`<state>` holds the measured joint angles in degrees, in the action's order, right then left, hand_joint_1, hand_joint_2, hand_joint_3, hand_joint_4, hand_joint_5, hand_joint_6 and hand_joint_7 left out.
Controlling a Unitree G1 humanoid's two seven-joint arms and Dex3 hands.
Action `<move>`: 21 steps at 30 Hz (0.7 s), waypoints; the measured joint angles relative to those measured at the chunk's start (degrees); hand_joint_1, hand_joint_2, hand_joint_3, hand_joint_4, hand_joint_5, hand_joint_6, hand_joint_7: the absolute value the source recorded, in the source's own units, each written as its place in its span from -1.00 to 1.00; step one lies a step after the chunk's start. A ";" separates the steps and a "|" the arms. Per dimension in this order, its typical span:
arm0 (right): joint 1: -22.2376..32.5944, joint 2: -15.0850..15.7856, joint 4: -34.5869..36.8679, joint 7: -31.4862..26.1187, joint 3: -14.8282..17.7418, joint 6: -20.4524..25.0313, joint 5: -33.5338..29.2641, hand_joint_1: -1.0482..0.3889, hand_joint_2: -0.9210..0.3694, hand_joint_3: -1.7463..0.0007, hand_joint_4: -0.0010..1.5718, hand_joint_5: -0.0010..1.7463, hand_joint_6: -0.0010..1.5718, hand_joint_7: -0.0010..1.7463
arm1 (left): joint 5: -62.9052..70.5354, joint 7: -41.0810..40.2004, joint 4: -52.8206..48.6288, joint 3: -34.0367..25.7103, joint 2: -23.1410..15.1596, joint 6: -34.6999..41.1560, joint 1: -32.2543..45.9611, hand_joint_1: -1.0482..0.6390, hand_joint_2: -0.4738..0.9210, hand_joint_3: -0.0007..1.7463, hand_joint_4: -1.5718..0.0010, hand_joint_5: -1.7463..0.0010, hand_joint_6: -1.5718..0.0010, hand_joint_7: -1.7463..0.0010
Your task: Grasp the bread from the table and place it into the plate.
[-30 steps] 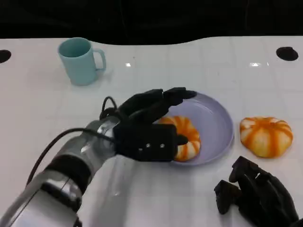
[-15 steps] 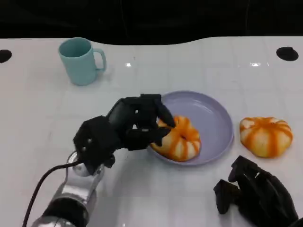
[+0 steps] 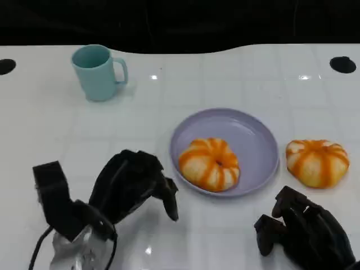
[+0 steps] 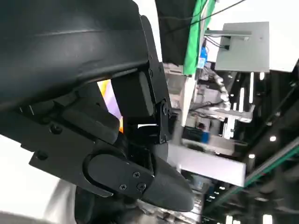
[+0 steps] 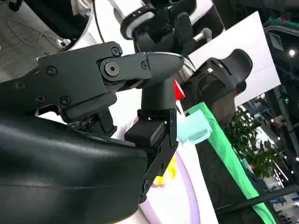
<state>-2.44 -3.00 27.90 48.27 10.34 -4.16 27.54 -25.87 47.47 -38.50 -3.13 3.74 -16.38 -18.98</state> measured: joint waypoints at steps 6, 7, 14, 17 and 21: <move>0.25 -0.02 -0.21 -0.21 0.02 0.61 0.07 -0.33 -1.00 0.74 -0.01 0.97 -0.14 0.68 | -3.37 0.90 7.72 -0.24 0.76 10.00 6.17 -1.00 0.78 -1.00 -1.00 0.13 -1.00 0.46; 0.28 -0.01 -0.21 -0.25 0.03 0.67 0.07 -0.33 -1.00 0.74 -0.01 0.97 -0.14 0.68 | -3.76 1.08 8.45 -0.27 0.92 11.21 6.97 -1.00 0.78 -1.00 -1.00 0.13 -1.00 0.47; 0.30 0.02 -0.12 -0.15 0.17 0.62 0.07 -0.32 -1.00 0.73 -0.02 0.98 -0.12 0.63 | -4.12 1.13 10.86 -0.46 2.44 13.92 11.04 -1.00 0.76 -1.00 -1.00 0.08 -1.00 0.44; 0.30 0.06 0.24 0.72 0.28 0.04 0.07 -0.36 -1.00 0.73 -0.02 0.98 -0.12 0.64 | -4.15 1.14 11.48 -0.52 2.87 14.47 11.66 -1.00 0.73 -1.00 -1.00 0.09 -1.00 0.45; 0.27 0.17 0.92 0.92 0.32 -0.38 0.06 -0.36 -1.00 0.73 -0.02 0.96 -0.12 0.64 | -4.84 1.34 11.69 -0.93 2.86 15.16 12.06 -1.00 0.73 -1.00 -1.00 0.08 -1.00 0.44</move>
<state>-2.17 -2.84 28.82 49.18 10.66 -4.55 27.61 -30.71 48.81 -26.81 -4.06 6.60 -1.23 -6.92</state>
